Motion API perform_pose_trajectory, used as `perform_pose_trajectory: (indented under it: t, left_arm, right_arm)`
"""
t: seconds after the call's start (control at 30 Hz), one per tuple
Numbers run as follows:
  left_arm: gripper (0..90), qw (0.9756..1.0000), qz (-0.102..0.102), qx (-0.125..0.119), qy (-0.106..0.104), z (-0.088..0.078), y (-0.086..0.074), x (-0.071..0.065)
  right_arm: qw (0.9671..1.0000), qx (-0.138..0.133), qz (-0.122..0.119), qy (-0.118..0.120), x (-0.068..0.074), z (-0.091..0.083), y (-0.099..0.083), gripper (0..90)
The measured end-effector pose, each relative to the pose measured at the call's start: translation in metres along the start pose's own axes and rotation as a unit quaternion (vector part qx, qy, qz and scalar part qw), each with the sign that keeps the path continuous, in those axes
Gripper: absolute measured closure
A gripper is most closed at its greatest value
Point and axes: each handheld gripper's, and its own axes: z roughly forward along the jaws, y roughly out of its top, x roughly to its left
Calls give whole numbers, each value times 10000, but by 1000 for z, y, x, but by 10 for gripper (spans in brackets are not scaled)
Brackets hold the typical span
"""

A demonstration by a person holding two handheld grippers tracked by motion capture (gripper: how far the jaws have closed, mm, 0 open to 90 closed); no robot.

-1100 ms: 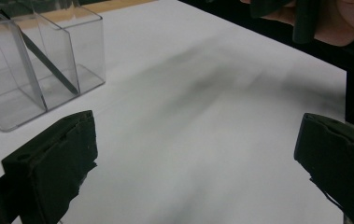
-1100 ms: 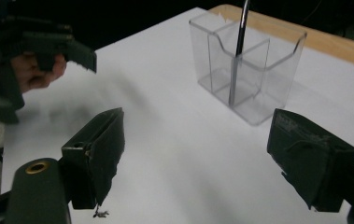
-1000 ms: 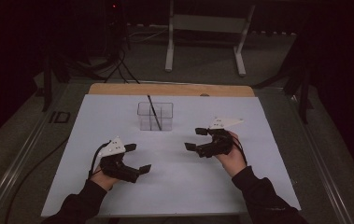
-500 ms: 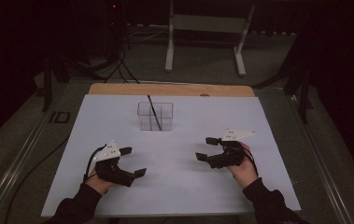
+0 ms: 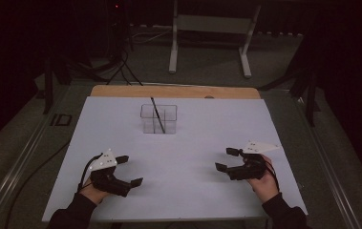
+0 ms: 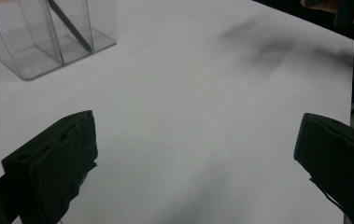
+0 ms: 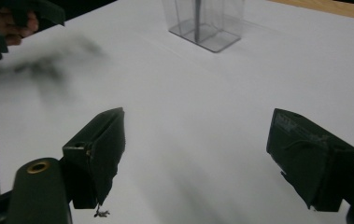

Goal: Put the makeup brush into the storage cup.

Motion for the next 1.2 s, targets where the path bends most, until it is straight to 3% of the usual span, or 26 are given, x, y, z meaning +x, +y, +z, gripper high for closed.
perform_pose_trajectory:
  t: [0.17,0.47,0.7,0.87,1.1,1.2]
  left_arm:
    - [7,10000,-47,-10,4,-4,-5,2]
    - [7,10000,-64,-17,20,-10,-11,4]
    - [7,9999,-41,97,18,-14,-18,6]
    - [7,10000,6,79,24,-17,-23,7]
    - [7,10000,-26,40,-63,-16,-27,8]
    - [7,9999,-36,-20,-103,-17,-29,9]
  right_arm:
    - [9999,-19,115,-69,-5,-10,-11,194]
    - [9998,10,81,-173,-5,-24,-27,195]
    - [9997,46,218,-142,-6,-33,-41,185]
    - [9998,83,174,-112,-8,-35,-45,178]
    - [9998,-65,-16,-178,-7,-42,-55,179]
    - [9999,-34,57,-140,-8,-44,-57,179]
